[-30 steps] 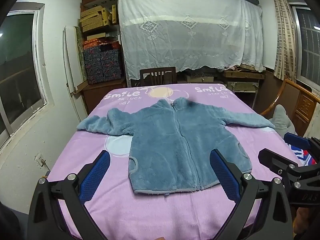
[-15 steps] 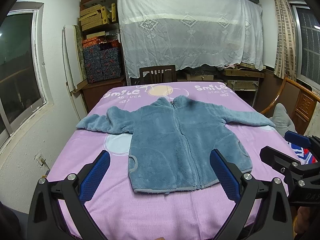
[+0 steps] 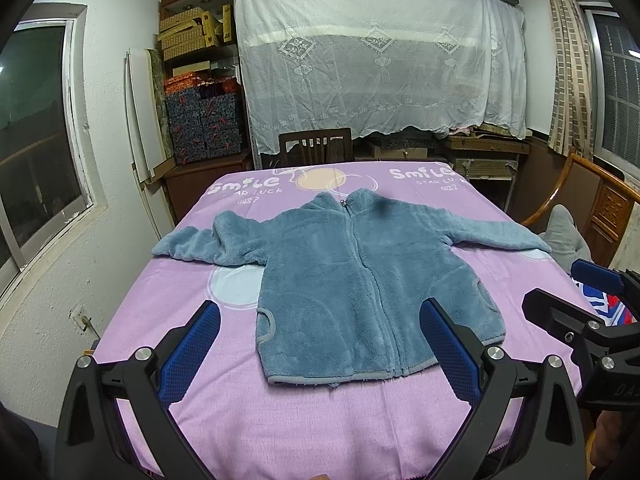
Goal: Fold large clothes
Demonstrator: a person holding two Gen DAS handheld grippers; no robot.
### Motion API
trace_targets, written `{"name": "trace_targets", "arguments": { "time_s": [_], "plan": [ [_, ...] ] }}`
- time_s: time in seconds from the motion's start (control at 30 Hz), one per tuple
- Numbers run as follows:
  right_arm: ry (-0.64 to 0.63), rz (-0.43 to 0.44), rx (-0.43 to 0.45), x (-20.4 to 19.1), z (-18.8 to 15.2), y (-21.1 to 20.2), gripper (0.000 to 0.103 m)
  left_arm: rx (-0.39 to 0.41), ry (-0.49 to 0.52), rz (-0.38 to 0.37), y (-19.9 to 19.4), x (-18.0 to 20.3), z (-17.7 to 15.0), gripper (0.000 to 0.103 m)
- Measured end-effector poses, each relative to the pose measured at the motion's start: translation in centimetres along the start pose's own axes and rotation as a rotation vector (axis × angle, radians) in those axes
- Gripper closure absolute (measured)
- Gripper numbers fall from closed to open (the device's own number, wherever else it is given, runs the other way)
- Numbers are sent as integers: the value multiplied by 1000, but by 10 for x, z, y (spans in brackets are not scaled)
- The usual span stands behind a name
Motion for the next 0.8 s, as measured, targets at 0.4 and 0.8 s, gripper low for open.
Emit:
{"name": "trace_targets", "arguments": {
  "time_s": [0.4,0.8],
  "plan": [
    [3,-1,0,0,0,0,4,-4,-2,-2,2,0,-3,3],
    [4,1,-1,0,-1,1,4,-13,2,-4,4,0,-4,3]
  ]
}}
Point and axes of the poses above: each gripper's, at about its wrist camera, not at the fingertips, and y roughly the way its jaws point, x to its right, z to its top, the point moved 4 cm from there along y, roughly the way its jaws point, and after that the axes turned 14 degrees about y, right-handed, at the moved point
